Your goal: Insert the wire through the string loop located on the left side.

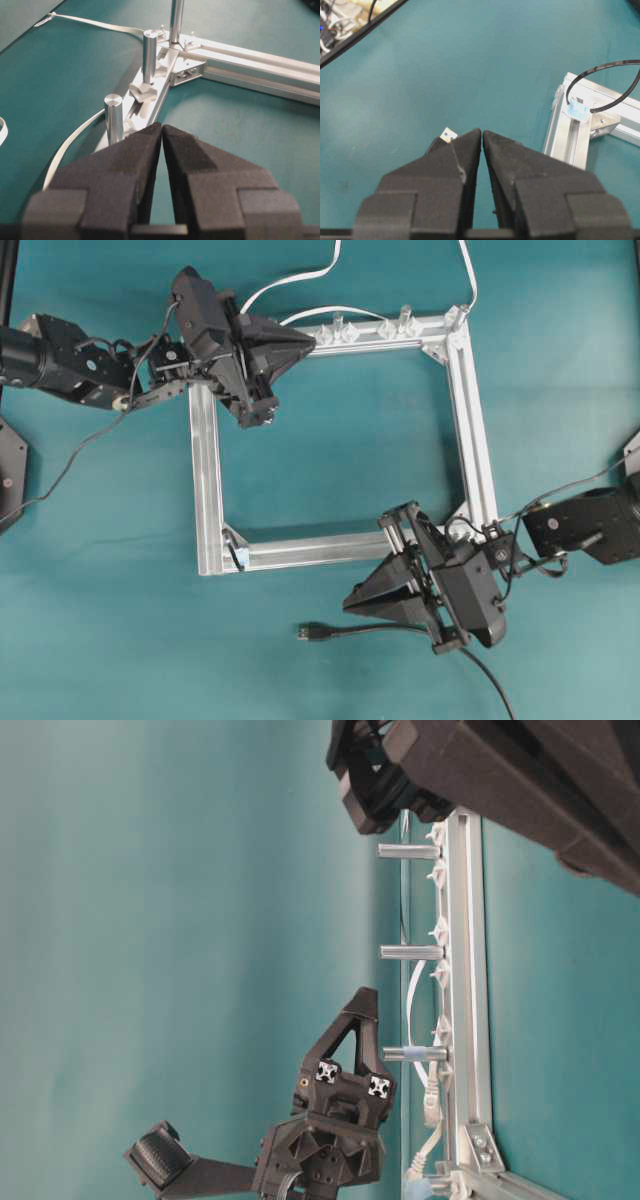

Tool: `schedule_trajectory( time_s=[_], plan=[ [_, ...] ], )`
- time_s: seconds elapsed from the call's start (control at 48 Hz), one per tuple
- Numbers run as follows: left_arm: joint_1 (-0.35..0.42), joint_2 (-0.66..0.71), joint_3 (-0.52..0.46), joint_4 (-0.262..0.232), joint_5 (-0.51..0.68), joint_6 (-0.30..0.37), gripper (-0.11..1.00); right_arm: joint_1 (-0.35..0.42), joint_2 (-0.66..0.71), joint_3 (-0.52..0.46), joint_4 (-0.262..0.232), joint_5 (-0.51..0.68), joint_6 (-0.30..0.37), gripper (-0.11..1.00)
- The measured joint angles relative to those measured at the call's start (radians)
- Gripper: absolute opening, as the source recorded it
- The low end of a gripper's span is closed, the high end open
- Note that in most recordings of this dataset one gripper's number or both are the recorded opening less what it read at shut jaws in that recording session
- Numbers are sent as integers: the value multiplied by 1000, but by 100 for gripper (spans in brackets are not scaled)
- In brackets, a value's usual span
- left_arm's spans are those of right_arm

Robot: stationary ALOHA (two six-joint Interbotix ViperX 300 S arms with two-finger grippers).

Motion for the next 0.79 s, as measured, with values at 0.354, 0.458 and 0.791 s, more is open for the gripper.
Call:
schedule_trajectory(
  time_s=[0.354,0.458,0.791],
  plan=[
    [9,-110,0,43,253,5,0,2,11,-3,0,11,58,0],
    [9,-129,-2,43,287,6,0,2,11,-3,0,12,84,0],
    [9,-184,2,43,397,6,13,2,9,-6,0,51,89,0]
  ],
)
